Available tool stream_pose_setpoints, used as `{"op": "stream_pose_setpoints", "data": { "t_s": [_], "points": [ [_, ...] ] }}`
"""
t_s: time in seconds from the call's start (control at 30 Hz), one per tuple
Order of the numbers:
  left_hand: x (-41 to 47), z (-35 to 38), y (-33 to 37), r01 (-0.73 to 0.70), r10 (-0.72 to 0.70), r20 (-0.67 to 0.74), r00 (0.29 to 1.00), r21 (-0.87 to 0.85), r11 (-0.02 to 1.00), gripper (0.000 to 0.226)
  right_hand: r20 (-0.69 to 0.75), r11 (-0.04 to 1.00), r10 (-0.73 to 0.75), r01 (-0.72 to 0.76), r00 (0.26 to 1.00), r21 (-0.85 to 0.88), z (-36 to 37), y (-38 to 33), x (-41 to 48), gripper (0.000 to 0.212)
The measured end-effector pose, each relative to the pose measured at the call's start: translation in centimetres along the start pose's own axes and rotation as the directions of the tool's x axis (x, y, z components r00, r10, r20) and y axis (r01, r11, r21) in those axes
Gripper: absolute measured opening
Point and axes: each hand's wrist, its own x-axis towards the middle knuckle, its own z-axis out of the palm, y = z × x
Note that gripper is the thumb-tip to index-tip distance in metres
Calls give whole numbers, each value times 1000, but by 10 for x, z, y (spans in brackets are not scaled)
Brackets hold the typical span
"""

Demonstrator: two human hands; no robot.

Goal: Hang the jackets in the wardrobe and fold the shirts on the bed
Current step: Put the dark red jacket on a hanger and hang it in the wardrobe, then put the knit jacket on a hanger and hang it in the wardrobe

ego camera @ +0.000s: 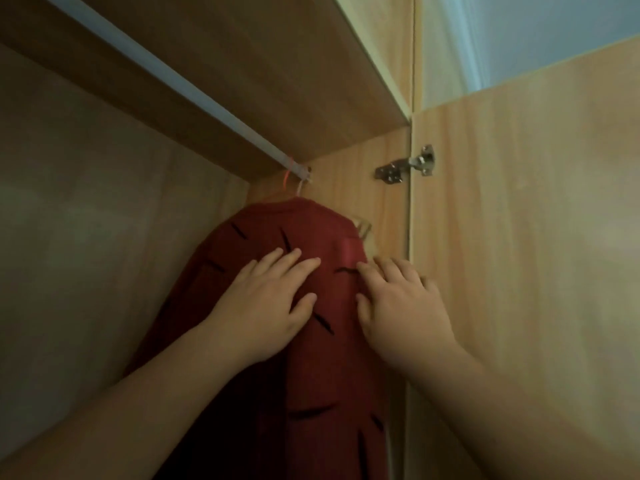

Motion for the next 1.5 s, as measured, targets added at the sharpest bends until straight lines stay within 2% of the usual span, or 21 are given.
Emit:
{"op": "stream_pose_setpoints", "data": {
  "t_s": [0.17, 0.3, 0.4, 0.53, 0.73, 1.03, 1.2, 1.37, 1.5],
  "points": [
    [-74, 19, 130, -51, 74, 171, 983, -140, 989, 63, 156, 995, 95, -90, 983, -37, -50, 67, -182, 52],
    [-149, 53, 258, -101, 189, 300, 935, -285, 953, 64, 292, 963, 268, -261, 918, -61, -107, 127, -327, 56],
    [-211, 75, 356, -99, 279, 412, 867, -406, 908, 63, 415, 910, 413, -381, 811, -161, -160, 166, -430, 59],
    [-284, 87, 493, -125, 467, 451, 760, -603, 787, 64, 491, 814, 581, -475, 649, -334, -239, 213, -548, 62],
    [-349, 88, 659, -137, 667, 454, 591, -759, 637, 66, 443, 622, 783, -577, 437, -530, -332, 277, -661, 61],
    [-392, 148, 818, -197, 799, 435, 415, -814, 546, 72, 384, 404, 905, -646, 182, -648, -379, 377, -786, 64],
    [-413, 217, 904, -81, 778, 522, 351, -811, 580, 66, 409, 354, 910, -635, 65, -687, -367, 466, -848, 64],
    [-430, 277, 984, -17, 756, 615, 225, -773, 634, 67, 480, 330, 873, -618, -88, -713, -350, 544, -908, 62],
    [-435, 305, 1040, 7, 772, 613, 166, -784, 621, 67, 448, 234, 874, -646, -187, -726, -346, 588, -952, 58]
  ]
}}
